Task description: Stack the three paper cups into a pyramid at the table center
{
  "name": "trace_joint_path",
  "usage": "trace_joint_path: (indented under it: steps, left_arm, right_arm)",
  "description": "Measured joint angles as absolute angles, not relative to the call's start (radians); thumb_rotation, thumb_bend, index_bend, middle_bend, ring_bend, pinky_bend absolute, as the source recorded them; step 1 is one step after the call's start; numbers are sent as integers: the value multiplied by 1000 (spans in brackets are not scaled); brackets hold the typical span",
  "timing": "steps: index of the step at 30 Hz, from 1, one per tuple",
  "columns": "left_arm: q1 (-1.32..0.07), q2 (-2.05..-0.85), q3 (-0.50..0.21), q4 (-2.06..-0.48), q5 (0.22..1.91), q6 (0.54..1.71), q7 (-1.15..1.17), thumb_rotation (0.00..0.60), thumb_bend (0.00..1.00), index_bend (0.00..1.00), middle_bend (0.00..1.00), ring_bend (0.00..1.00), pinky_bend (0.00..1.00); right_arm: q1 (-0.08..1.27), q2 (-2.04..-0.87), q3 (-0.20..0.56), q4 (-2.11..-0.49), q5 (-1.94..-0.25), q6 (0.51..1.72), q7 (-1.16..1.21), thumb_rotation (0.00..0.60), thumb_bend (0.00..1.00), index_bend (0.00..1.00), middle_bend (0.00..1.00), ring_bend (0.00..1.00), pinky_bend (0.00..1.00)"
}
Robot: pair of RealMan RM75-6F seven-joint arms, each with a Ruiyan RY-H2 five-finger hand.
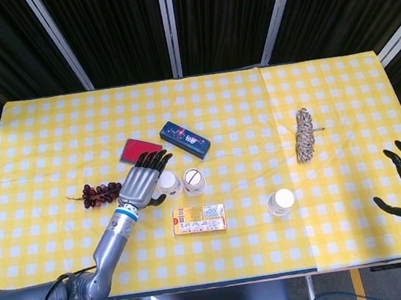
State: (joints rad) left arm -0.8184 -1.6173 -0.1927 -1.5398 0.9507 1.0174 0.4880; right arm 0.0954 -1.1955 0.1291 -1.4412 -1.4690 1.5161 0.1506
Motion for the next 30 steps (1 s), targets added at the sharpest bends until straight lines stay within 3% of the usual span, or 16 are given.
trace_joint_path:
  steps: [7,14,23,30]
  left_arm:
    - [-709,-1467,-138,-1680,1096,1140,405,600,275,0,0,0,0]
    - [-545,-1270,-19,-1770,1278,1293,321,600,274,0,0,0,0]
    - [-379,-1200,50,-1732,1449,1498,229,600,274,0,0,0,0]
    - [-330,-1175,59,-1704,1494,1540,140,600,274,0,0,0,0]
  right_arm:
    - [105,-1196,123,-1446,-1468,1490,141,600,59,177,0,0,0]
    - [136,-1182,113,-1531,-1474,1426,84,600,59,197,27,0,0]
    - [227,-1140,114,-1746,-1437,1267,-144,600,63,253,56,0,0]
    - [304,-1158,133,-1858,-1330,1179,-346,600,114,273,55,0,0]
